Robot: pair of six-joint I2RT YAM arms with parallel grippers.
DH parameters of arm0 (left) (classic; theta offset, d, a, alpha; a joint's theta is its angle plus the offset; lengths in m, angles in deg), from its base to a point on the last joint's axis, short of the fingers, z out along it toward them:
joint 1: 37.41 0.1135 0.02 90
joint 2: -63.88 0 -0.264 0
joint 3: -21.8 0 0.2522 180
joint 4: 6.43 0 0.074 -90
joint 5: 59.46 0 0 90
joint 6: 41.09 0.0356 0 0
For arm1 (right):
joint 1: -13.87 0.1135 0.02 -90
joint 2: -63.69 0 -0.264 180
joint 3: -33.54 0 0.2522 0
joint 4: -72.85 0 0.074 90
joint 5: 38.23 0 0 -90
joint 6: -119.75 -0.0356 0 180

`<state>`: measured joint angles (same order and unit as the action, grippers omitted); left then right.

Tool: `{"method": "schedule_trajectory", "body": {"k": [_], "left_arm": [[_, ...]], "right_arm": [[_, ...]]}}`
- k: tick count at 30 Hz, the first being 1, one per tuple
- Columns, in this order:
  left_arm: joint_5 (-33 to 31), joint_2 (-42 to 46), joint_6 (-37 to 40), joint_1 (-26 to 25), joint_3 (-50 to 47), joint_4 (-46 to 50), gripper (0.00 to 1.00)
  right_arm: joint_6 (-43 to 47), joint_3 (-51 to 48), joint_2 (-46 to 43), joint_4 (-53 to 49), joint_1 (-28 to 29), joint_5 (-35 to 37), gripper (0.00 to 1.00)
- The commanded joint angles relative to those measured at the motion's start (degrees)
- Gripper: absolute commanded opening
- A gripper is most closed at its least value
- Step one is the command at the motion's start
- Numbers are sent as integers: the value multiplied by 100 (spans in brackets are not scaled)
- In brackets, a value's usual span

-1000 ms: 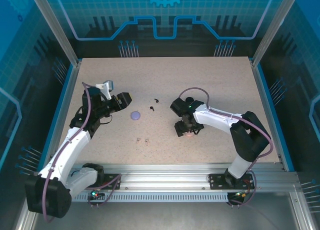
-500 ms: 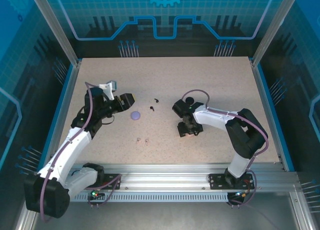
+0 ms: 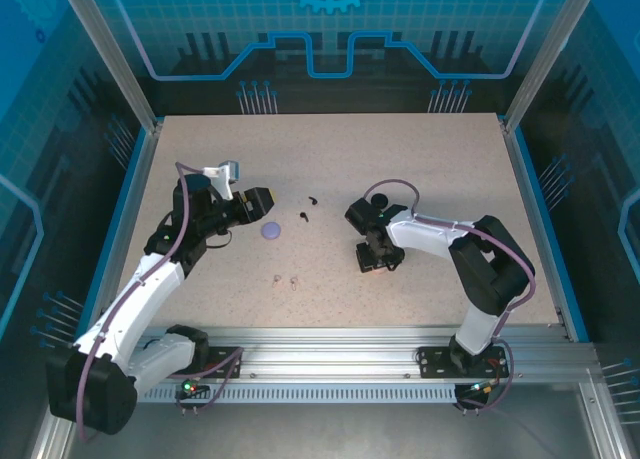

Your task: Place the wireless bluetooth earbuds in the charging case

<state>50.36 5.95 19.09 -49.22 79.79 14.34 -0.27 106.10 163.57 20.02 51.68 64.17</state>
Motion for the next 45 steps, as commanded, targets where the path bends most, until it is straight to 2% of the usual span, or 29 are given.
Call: {"method": "schedule_trajectory", "body": {"k": [1, 8, 14, 19, 28, 34, 37, 42, 45], "left_arm": [[-65, -51, 101, -45, 175, -151, 60], [-30, -230, -35, -100, 50, -473, 61], [126, -454, -163, -327, -252, -1305, 61], [286, -618, -303, -612, -730, -2513, 61], [295, -1105, -314, -1061, -1509, -4737, 61], [201, -1596, -293, -1334, -1914, -6520, 61], [136, -1907, -227, -1393, -1952, -7097, 60], [55, -2728, -283, -1420, -1927, -8482, 57], [82, -3092, -355, -1437, -1715, -8717, 54]], "right_arm": [[-39, -228, 104, 110, -41, -167, 48], [-219, -120, -453, 110, 8, -323, 42], [-590, 386, -1046, 262, 14, -599, 41], [-1074, 1178, -1164, 389, -3, -504, 41], [-2292, 2506, -767, 743, -150, -345, 37], [-3154, 2671, -645, 1096, -116, -331, 37], [-3537, 2611, -654, 1253, -32, -202, 37], [-4090, 2537, -588, 1490, 149, -80, 36], [-4232, 2593, -501, 1534, 247, -78, 36]]}}
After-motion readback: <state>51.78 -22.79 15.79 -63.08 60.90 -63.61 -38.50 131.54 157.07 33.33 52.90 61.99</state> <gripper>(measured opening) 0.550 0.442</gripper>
